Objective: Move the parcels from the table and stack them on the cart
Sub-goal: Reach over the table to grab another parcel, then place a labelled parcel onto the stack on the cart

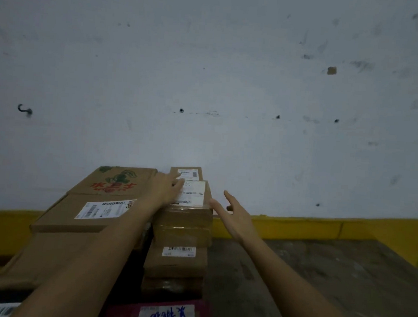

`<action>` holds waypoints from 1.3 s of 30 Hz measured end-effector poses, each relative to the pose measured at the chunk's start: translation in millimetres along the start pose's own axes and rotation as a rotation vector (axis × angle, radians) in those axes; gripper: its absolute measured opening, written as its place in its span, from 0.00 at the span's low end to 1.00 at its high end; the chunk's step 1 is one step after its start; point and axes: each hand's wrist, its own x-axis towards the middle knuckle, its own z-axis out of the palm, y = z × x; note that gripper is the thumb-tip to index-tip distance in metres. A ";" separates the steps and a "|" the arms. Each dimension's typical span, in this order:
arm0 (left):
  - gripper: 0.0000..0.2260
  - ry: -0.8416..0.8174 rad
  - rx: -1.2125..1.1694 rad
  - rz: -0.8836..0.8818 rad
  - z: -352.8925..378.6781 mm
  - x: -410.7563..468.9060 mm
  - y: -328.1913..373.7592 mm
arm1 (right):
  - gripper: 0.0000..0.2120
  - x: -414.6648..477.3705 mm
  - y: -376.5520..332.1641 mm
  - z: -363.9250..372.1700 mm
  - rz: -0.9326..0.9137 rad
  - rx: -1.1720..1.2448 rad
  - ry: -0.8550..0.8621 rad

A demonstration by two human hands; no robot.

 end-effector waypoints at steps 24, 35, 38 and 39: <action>0.21 -0.078 -0.436 0.077 163.6 -217.4 337.8 | 0.35 -192.7 194.1 -312.1 -0.062 -0.511 -0.068; 0.22 -0.182 -0.588 0.080 256.0 -264.9 436.1 | 0.35 -244.5 295.8 -389.6 0.071 -0.441 0.057; 0.21 -0.200 -0.586 0.077 288.6 -278.5 457.1 | 0.34 -257.5 325.7 -406.8 0.099 -0.405 0.132; 0.21 -0.216 -0.581 0.068 299.3 -280.8 463.5 | 0.34 -260.0 335.7 -413.1 0.121 -0.401 0.140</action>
